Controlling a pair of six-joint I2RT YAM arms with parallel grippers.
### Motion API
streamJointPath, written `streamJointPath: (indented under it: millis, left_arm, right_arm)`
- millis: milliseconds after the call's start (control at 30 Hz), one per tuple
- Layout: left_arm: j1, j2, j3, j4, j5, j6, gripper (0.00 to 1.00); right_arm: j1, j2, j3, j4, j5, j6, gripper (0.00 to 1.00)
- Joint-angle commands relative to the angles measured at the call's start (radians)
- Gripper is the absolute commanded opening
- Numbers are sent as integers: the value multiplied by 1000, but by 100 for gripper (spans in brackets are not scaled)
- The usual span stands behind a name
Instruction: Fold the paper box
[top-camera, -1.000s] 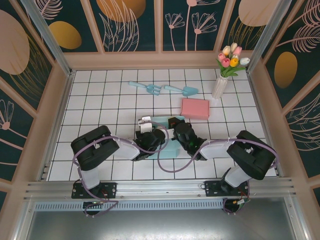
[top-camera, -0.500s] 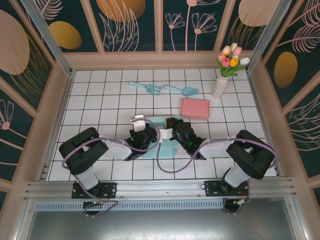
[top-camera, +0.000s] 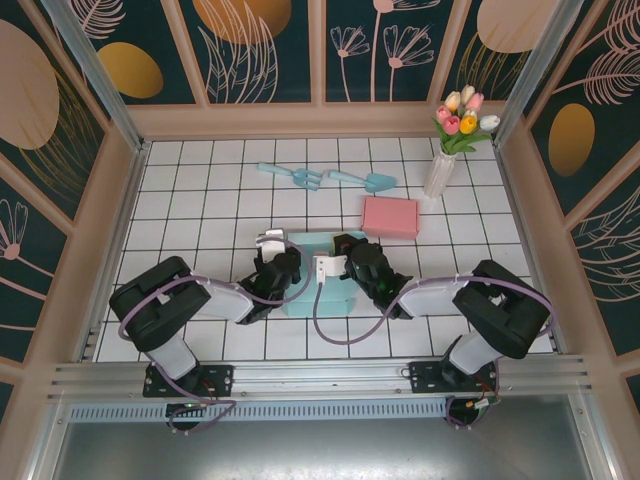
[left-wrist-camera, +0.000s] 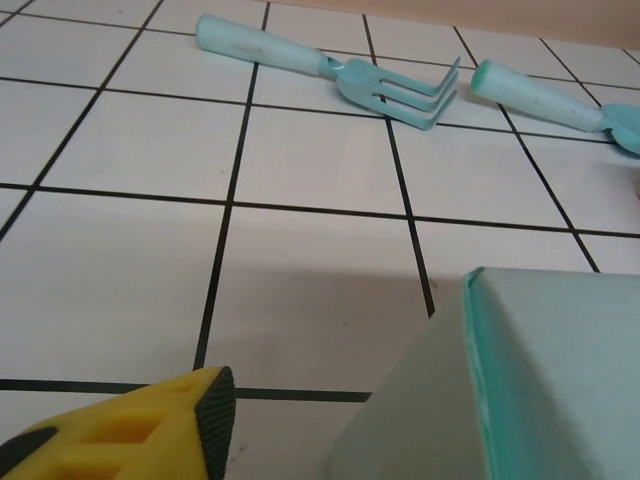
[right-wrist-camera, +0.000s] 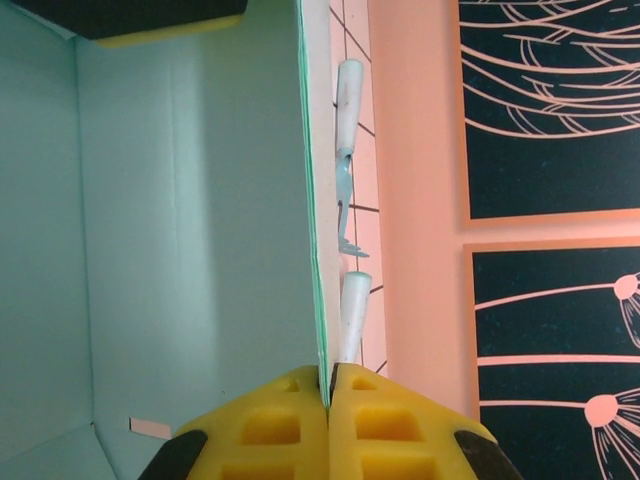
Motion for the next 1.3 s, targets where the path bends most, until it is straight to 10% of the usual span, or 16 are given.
streamJointPath:
  millis: [0, 267, 467, 667, 1100, 1267]
  left_arm:
    - [34, 39, -5, 21, -46, -3, 57]
    - [32, 57, 12, 54, -11, 12, 55]
    - [37, 54, 19, -91, -214, -141, 32]
    - [44, 20, -18, 26, -103, 4, 1]
    - [30, -29, -138, 285, -42, 180, 0]
    - [31, -43, -181, 327, -39, 136, 0]
  right_arm:
    - [-27, 36, -18, -139, 60, 48, 0]
    - [-26, 54, -12, -140, 58, 51, 0]
    - [-29, 50, -14, -151, 68, 52, 0]
    - [-32, 37, -8, -144, 45, 90, 0]
    - [-13, -331, 0, -304, -113, 424, 33]
    - [24, -564, 28, -400, -109, 854, 29]
